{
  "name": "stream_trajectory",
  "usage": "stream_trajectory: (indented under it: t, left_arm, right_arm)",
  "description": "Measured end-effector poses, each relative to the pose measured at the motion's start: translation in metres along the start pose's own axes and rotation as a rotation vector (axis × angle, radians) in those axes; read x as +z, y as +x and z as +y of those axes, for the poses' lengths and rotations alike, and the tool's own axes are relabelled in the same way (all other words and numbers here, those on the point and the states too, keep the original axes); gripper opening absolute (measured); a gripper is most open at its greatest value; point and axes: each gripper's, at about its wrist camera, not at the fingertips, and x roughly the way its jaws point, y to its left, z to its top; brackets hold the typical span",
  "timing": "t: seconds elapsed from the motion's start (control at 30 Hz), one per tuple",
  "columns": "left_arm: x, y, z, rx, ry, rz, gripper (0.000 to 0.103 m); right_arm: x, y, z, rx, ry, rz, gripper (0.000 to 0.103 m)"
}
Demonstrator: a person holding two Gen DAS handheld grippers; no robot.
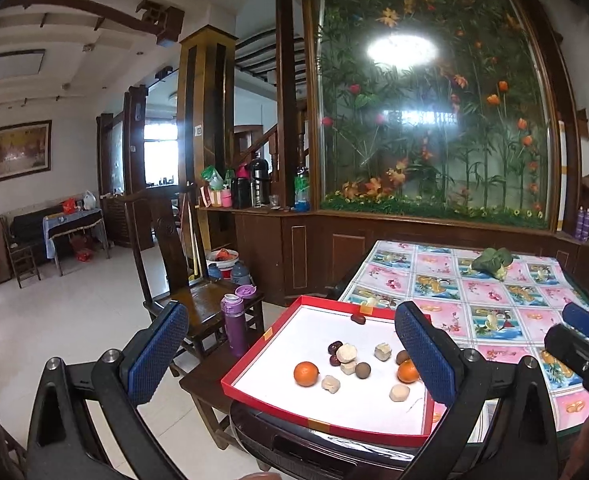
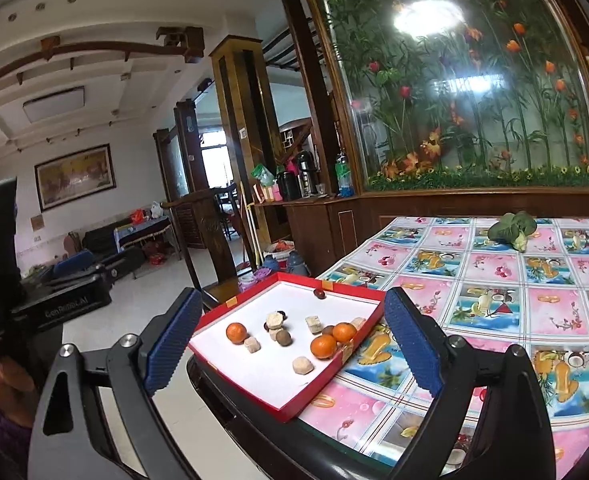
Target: Organize fruits
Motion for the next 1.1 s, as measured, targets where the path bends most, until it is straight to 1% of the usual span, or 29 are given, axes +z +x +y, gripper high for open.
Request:
stream_trajectory:
  t: [0.1, 0.3, 0.47, 0.87, 1.1]
  left_arm:
    - [-0.001, 0.004, 0.003, 0.006, -0.013, 0.010, 0.103]
    - [-0.002, 0.000, -0.003, 0.004, 0.028, 0.010, 0.103]
    - [-0.001, -0.004, -0.006, -0.008, 0.031, 0.009, 0.103]
    - [-0.001, -0.006, -0.007, -0.012, 0.035, 0.011, 0.103]
    - [-0.002, -0.007, -0.008, -0.019, 0.030, 0.017, 0.103]
  right_arm:
    - [-0.001, 0.001, 0.007, 0.003, -0.027, 0.003, 0.092]
    - [-0.003, 0.007, 0.015, 0.023, -0.013, 0.020, 0.092]
    - [-0.006, 0.007, 0.023, 0.024, -0.050, 0.025, 0.092]
    - [-0.008, 0.011, 0.023, 0.019, -0.032, 0.034, 0.092]
    - [-0.007, 0.011, 0.026, 0.020, -0.046, 0.028, 0.092]
